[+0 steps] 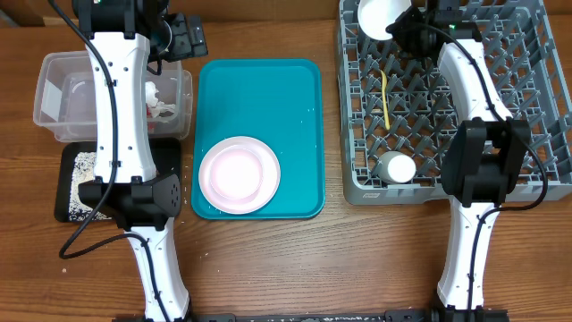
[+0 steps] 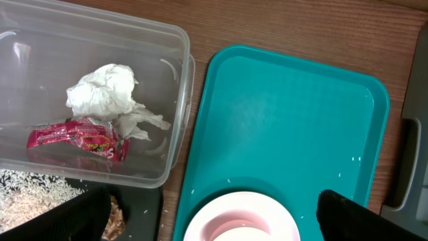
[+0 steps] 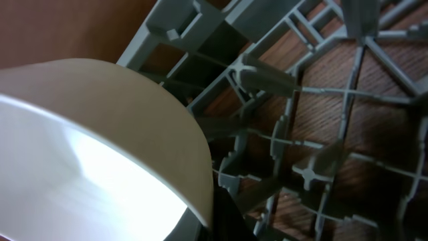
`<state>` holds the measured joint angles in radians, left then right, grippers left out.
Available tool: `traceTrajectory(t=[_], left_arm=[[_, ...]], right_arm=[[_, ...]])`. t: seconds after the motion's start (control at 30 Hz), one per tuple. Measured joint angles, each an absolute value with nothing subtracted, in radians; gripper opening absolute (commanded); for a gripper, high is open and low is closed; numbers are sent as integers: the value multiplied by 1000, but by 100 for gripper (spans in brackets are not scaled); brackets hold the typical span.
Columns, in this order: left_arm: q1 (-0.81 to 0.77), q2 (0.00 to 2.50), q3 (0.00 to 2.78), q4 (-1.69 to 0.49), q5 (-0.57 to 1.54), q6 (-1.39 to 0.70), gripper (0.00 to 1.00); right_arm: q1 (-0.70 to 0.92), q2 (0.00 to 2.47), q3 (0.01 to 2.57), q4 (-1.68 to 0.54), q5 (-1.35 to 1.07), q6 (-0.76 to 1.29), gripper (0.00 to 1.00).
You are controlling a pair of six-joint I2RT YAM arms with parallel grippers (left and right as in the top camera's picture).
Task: Sort waste into correct bins and load items into the dishwasher
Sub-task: 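Lower the bowl upside down into the rack and open the right gripper, then withdraw the right gripper from the rack toward the teal tray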
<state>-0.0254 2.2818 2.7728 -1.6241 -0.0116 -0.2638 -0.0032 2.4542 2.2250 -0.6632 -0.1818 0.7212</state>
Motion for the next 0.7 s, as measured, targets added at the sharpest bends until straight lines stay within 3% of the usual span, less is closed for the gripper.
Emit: traceTrajectory(t=[0.3,0.47,0.7], left_arm=[[-25,2282,2773,-1624,-12,-263,100],[-25,2282,2773,-1624,-12,-264,100],[-25,2282,2773,-1624,-12,-263,100]], right_arm=[[10,2350,2223,-777,15,617,4],[57,2215,2223,-795,338,528,4],[264,2164,2226,-729,863,307,4]])
